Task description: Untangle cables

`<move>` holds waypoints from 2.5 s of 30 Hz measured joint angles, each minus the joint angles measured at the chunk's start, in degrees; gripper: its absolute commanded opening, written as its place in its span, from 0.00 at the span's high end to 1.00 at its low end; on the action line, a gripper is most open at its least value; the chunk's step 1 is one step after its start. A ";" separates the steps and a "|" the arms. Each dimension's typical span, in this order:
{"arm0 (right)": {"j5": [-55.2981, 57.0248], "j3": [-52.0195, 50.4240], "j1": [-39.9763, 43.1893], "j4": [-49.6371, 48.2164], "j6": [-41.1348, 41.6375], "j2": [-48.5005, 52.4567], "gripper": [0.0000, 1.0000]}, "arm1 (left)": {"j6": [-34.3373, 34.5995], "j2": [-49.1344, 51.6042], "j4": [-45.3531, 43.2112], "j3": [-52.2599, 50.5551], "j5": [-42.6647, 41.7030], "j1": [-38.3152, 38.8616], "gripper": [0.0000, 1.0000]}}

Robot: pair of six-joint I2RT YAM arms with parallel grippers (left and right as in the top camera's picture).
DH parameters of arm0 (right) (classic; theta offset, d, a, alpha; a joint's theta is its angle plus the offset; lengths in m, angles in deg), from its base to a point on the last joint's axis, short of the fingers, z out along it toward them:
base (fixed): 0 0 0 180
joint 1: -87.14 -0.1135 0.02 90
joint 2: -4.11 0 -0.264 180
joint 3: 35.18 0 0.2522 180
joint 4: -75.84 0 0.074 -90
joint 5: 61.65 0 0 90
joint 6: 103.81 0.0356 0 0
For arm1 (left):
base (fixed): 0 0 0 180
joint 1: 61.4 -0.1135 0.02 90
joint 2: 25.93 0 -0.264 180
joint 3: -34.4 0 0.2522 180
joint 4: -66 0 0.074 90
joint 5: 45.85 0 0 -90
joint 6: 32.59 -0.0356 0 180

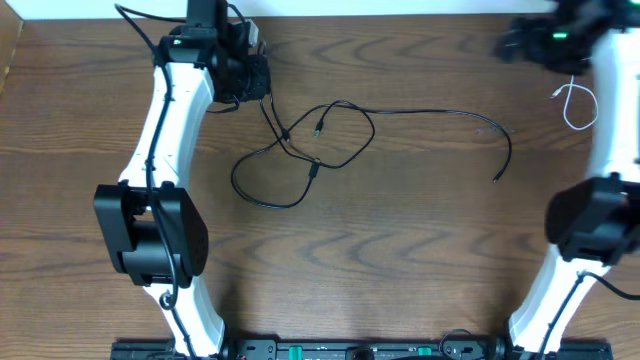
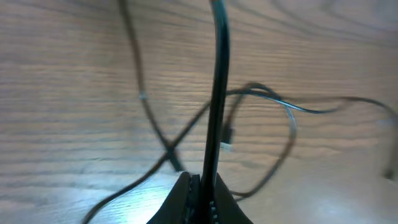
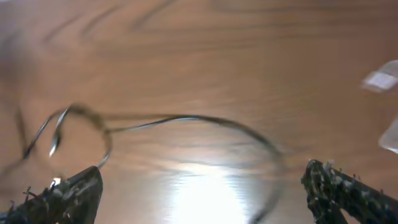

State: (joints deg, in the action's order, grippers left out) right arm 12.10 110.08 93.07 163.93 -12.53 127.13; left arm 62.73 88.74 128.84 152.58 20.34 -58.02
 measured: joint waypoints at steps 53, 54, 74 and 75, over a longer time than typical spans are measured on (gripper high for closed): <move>-0.68 2.34 -19.12 -0.83 -25.83 22.16 0.99 | -7.30 0.00 3.45 0.00 -13.64 -7.15 0.93; -0.87 3.13 -18.95 -0.17 -24.57 19.56 0.99 | -7.30 0.00 3.52 0.00 -12.66 -7.39 0.93; -2.16 8.33 15.50 -20.37 13.46 -29.14 0.99 | -7.30 0.00 4.35 0.00 -6.25 -13.40 0.93; -2.12 8.24 18.18 -20.44 14.73 -28.22 0.99 | -7.30 0.00 4.39 0.00 -5.77 -13.40 0.93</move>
State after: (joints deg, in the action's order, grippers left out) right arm 9.98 118.32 111.26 143.49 2.20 98.91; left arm 55.43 88.74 133.23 152.58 14.57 -71.42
